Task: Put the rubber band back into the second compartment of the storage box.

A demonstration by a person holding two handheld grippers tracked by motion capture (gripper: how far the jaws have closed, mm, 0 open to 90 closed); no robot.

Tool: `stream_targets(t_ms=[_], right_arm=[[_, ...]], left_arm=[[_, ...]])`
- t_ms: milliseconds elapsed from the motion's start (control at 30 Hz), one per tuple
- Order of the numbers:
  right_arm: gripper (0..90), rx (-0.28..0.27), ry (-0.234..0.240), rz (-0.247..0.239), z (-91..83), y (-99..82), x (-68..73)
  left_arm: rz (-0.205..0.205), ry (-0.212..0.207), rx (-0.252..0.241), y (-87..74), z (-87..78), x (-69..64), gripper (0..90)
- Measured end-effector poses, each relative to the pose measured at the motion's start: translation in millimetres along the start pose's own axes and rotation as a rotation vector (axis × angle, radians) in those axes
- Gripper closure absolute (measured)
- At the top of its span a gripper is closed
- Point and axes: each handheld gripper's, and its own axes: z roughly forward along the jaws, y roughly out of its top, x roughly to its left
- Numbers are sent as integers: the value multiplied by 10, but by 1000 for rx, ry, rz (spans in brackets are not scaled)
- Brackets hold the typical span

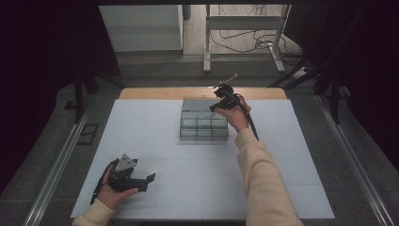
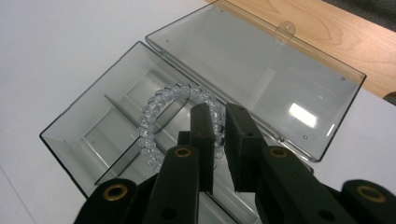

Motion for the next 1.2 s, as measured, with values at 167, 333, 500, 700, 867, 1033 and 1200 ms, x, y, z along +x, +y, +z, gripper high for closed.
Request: stream_targets(t_ms=[167, 333, 500, 700, 867, 1033, 1200], right_arm=[[812, -2, 3, 2, 48, 50, 12], [812, 1, 2, 1, 93, 91, 25], [812, 1, 5, 6, 163, 143, 15], [812, -5, 0, 9, 206, 183, -2], [812, 0, 0, 13, 227, 175, -11], [812, 3, 1, 19, 240, 162, -15], [812, 11, 0, 16, 274, 137, -16]], left_arm=[[0, -1, 1, -1, 0, 1, 93], [0, 0, -1, -2, -2, 2, 93], [-2, 0, -1, -5, -5, 7, 93], [-3, 1, -2, -8, -8, 13, 93], [-4, 1, -3, -10, -11, 16, 93], [-5, 1, -4, -10, -13, 16, 93], [-5, 1, -3, -13, -14, 17, 93]])
